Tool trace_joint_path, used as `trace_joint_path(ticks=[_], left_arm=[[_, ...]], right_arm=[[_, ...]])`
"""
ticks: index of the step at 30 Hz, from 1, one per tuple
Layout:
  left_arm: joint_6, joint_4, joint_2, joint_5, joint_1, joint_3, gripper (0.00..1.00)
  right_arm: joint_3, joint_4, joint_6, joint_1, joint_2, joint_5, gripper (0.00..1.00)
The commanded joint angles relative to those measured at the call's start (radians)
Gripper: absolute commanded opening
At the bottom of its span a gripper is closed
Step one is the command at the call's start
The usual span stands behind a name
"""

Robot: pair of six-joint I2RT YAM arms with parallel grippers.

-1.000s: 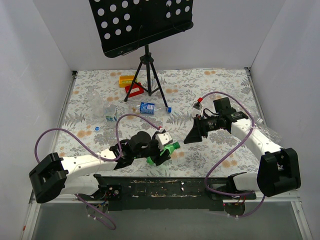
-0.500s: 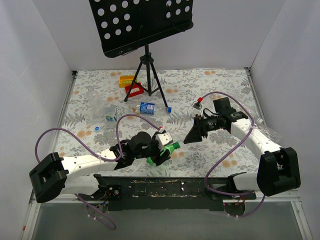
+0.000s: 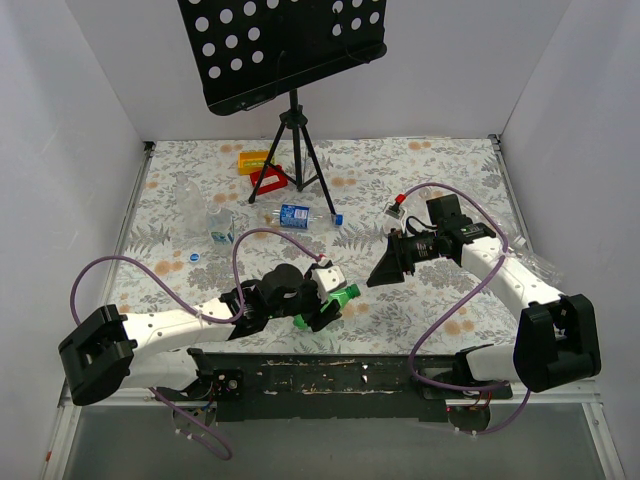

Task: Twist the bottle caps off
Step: Unscrew the bottle cap from the plastic bottle.

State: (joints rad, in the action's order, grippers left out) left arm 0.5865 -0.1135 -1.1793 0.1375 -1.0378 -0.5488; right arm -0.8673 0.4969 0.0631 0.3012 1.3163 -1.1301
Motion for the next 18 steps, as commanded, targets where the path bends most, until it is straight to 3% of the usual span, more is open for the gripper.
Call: trace_joint_path(ticks=[1,18], left_arm=[[-0.016,-0.022,0.024,-0.015,-0.008,-0.011,0.1],[-0.019,-0.018,0.026,-0.019,-0.011,-0.01,0.1]], right_arm=[[0.016,-0.024,-0.017,-0.002,0.0,-0.033,0.77],[0.019,-0.029,-0.029,-0.004,0.006,-0.045,0.77]])
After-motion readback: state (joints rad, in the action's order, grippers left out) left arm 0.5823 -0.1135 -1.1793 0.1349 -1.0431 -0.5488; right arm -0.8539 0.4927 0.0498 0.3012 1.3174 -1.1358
